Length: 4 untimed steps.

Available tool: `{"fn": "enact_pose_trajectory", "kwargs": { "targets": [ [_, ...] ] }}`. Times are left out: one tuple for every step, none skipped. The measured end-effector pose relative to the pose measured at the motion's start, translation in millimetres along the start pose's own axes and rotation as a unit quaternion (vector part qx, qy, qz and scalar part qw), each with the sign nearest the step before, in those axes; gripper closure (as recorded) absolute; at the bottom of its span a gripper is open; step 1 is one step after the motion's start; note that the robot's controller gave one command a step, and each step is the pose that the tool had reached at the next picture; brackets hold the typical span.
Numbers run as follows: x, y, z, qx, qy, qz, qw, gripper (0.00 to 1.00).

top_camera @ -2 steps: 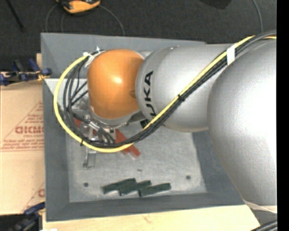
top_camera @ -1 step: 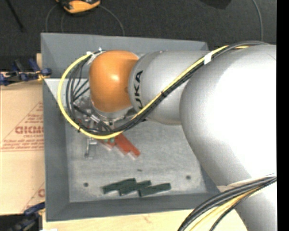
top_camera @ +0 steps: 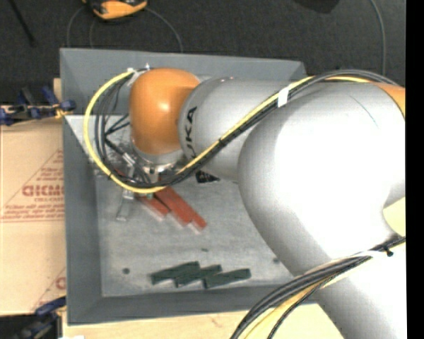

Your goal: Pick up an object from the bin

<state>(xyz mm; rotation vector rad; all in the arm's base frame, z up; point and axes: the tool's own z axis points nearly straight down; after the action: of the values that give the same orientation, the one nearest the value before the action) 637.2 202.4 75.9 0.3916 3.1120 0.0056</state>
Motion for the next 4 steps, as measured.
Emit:
{"fn": "enact_pose_trajectory", "kwargs": {
  "targets": [
    [4.2,-34.3,4.9,0.003,0.0009,-0.050,0.9987,0.00],
    [-2.2,-26.4,4.6,0.001,0.0004,0.022,0.9998,0.00],
    [2.8,-35.0,3.9,0.002,0.0010,-0.050,0.9988,1.00],
    [2.8,-34.9,3.9,0.001,0.0011,-0.049,0.9988,1.00]
  ]
}}
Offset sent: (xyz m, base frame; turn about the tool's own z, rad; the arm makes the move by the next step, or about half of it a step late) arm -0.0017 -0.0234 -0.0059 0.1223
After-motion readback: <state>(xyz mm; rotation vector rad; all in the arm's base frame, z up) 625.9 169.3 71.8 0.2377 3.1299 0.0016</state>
